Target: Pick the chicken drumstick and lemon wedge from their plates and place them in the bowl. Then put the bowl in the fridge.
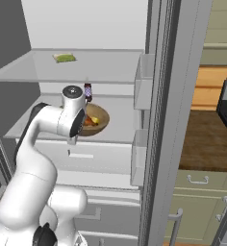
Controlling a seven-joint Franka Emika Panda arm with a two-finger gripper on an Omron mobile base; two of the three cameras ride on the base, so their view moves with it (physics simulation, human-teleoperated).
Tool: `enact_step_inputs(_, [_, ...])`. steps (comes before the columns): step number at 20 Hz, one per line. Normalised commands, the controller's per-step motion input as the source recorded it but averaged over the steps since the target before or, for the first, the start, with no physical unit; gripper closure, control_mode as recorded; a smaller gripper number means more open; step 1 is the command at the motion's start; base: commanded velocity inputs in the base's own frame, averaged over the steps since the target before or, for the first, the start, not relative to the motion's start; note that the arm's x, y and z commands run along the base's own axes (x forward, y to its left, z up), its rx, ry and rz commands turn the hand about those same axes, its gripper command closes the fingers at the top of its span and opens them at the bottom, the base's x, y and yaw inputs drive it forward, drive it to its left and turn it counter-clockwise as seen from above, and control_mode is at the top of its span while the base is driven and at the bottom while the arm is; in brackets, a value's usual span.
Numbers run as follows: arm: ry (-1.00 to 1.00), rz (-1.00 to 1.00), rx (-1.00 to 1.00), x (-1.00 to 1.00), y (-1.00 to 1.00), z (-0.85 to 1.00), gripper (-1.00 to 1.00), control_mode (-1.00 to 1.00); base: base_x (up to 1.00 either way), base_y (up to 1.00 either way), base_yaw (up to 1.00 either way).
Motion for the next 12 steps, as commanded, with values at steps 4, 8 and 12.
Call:
enact_step_inputs(4, [-0.01,0.00,0.00,0.35,0.09,-0.31,1.00,-1.00,0.00,0.00,0.00])
enact_step_inputs(8, [-0.03,0.00,0.00,0.26,0.04,-0.10,1.00,-1.00,0.00,0.00,0.00])
enact_step_inputs(12, [-0.06,0.00,0.00,0.26,0.01,0.00,-1.00,-1.00,0.00,0.00,0.00])
